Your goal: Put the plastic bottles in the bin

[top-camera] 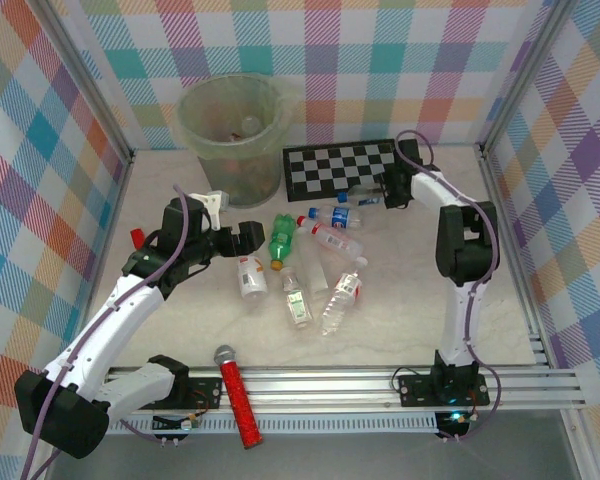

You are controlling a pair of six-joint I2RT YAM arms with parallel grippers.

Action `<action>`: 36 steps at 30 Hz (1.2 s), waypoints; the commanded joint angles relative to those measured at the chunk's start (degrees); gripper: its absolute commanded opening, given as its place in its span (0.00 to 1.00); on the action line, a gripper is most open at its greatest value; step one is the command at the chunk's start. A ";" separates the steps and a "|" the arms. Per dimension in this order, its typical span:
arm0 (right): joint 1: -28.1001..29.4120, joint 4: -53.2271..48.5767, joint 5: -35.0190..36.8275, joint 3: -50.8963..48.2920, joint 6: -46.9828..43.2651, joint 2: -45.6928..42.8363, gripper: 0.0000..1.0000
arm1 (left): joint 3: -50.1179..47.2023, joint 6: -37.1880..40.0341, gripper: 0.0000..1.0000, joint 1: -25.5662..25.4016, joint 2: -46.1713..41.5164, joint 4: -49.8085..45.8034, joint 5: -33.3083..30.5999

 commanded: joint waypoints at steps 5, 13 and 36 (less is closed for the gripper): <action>-0.91 -0.51 -0.37 -0.47 -2.81 -10.13 0.51 | 1.21 0.94 1.00 -0.63 -0.62 -0.97 0.85; -0.05 -1.23 -6.40 -5.40 -18.78 -21.25 0.48 | 3.87 -0.87 1.00 -0.66 2.06 1.86 8.81; 18.24 -8.99 -23.73 -13.94 -45.86 -38.04 0.50 | 10.81 -2.24 1.00 -15.10 18.53 18.57 18.31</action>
